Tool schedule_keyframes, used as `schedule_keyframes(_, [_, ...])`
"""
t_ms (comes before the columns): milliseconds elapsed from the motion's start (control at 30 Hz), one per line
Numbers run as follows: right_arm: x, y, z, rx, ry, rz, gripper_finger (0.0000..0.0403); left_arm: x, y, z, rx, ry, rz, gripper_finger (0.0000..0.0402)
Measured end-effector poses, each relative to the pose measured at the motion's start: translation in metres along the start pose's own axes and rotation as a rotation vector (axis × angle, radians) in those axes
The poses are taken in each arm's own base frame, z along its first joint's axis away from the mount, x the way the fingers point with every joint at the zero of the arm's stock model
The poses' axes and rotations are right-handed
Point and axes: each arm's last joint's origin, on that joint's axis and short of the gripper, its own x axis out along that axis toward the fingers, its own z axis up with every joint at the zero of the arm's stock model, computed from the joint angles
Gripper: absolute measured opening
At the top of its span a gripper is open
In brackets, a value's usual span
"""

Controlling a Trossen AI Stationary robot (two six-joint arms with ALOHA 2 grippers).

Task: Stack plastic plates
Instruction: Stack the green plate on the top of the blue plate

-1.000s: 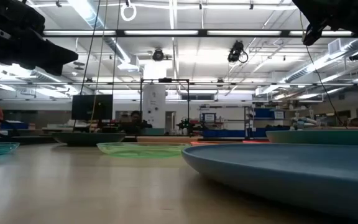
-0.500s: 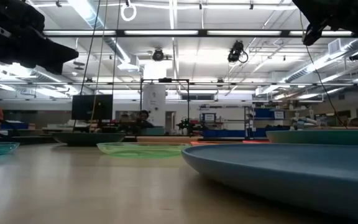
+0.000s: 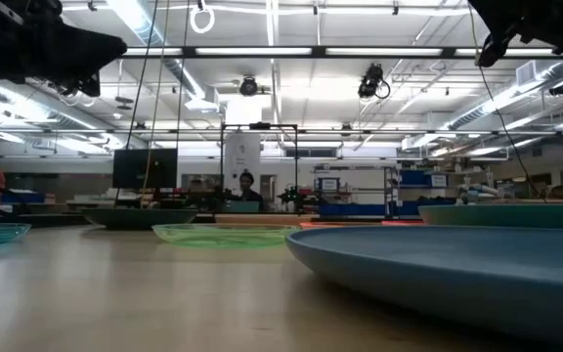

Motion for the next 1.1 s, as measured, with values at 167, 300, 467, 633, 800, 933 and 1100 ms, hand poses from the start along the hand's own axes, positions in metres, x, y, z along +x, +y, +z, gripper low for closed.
schedule_keyframes(167, [0.000, 0.001, 0.002, 0.017, -0.022, 0.026, 0.0056, 0.000, 0.000, -0.005, -0.143, 0.055, -0.012, 0.0052])
schedule_keyframes(300, [0.000, 0.003, 0.002, 0.082, -0.005, 0.103, 0.0056, 0.000, -0.002, -0.008, -0.163, 0.095, -0.077, 0.0052])
schedule_keyframes(467, [0.000, 0.004, 0.001, 0.165, 0.008, 0.121, 0.0056, 0.000, -0.002, -0.007, -0.164, 0.076, -0.079, 0.0052])
schedule_keyframes(633, [0.001, 0.002, 0.000, 0.189, 0.007, 0.058, 0.0056, -0.001, -0.002, -0.010, -0.187, 0.109, -0.076, 0.0052])
schedule_keyframes(800, [0.011, -0.002, -0.010, 0.204, 0.108, -0.064, 0.0055, -0.001, -0.001, -0.010, -0.205, 0.106, -0.032, 0.0057])
schedule_keyframes(933, [0.026, -0.001, -0.014, 0.202, 0.198, -0.085, 0.0048, 0.000, 0.000, -0.010, -0.212, 0.103, 0.009, 0.0081])
schedule_keyframes(1100, [0.043, -0.002, -0.022, 0.192, 0.311, -0.137, 0.0045, 0.000, 0.000, -0.010, -0.241, 0.104, 0.010, 0.0126])
